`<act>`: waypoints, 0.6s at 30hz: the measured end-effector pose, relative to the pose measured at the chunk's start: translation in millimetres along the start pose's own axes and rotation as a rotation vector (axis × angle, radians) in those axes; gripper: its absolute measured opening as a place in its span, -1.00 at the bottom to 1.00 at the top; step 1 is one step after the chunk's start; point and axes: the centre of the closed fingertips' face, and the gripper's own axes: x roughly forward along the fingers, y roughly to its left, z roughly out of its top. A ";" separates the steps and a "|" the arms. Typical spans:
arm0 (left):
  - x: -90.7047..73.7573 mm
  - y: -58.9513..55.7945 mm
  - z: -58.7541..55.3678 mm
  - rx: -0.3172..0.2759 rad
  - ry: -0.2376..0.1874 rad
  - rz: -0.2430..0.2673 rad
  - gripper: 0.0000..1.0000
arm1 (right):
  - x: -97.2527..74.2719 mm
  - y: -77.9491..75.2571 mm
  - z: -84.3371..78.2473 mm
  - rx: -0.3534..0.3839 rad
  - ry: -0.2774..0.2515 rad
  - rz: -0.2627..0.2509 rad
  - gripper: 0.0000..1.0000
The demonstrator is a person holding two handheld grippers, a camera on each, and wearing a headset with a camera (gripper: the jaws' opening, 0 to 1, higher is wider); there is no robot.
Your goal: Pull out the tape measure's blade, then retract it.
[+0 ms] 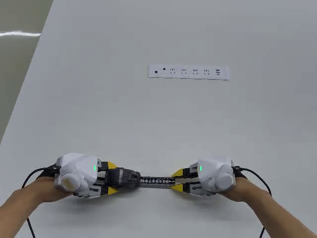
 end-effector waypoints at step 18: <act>0.4 0.0 0.2 -0.002 0.003 0.000 -0.41 | -6.7 0.0 -4.7 0.003 0.002 -0.002 -0.77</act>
